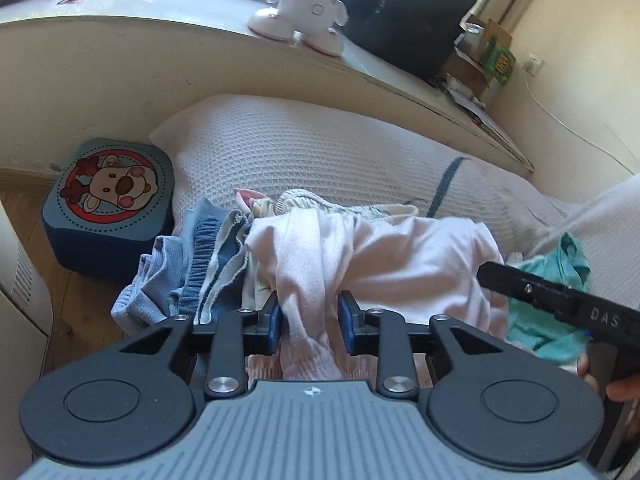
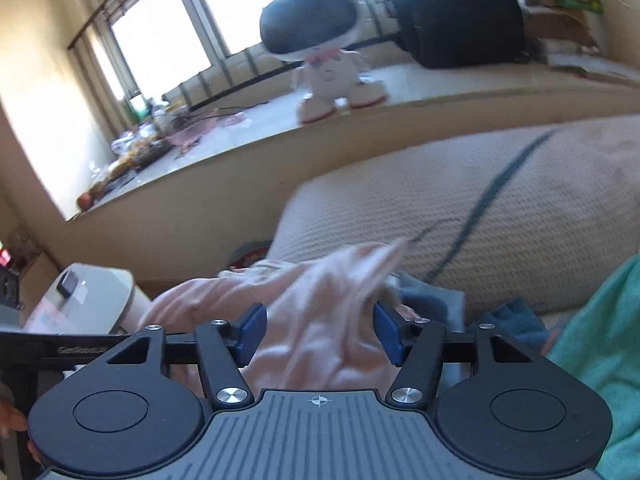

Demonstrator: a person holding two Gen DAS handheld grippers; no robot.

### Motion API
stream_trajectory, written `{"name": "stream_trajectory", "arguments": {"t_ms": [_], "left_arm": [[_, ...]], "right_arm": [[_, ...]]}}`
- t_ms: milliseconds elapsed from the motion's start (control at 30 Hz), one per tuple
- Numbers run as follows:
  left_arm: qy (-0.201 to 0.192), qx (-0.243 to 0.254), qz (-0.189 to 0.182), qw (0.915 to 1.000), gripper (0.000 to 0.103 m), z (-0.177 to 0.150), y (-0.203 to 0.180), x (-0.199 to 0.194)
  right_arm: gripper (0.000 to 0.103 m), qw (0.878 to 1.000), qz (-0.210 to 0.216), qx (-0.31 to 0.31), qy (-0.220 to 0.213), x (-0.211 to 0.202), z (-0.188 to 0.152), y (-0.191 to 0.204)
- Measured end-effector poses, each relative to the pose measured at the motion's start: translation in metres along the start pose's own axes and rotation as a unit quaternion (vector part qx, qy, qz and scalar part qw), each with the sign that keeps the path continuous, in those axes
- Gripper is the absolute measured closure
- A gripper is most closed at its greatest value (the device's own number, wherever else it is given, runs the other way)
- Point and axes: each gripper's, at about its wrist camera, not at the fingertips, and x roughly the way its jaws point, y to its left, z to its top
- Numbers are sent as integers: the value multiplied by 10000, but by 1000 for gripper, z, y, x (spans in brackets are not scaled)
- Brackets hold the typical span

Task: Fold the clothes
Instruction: 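Lift the folded pink garment with both grippers and carry it onto the stack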

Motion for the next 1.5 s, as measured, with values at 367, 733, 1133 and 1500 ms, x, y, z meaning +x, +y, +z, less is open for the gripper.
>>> {"name": "stream_trajectory", "arguments": {"t_ms": [367, 733, 1133, 1500], "left_arm": [[338, -517, -632, 9961, 96, -6, 3, -7], [1332, -300, -693, 9882, 82, -52, -14, 47], [105, 180, -476, 9986, 25, -28, -11, -17], [288, -575, -634, 9959, 50, -24, 12, 31]], "right_arm": [[92, 9981, -396, -274, 395, 22, -3, 16], [90, 9953, -683, -304, 615, 31, -3, -13], [81, 9972, -503, -175, 518, 27, -4, -14], [75, 9967, -540, -251, 560, 34, -6, -14]]}}
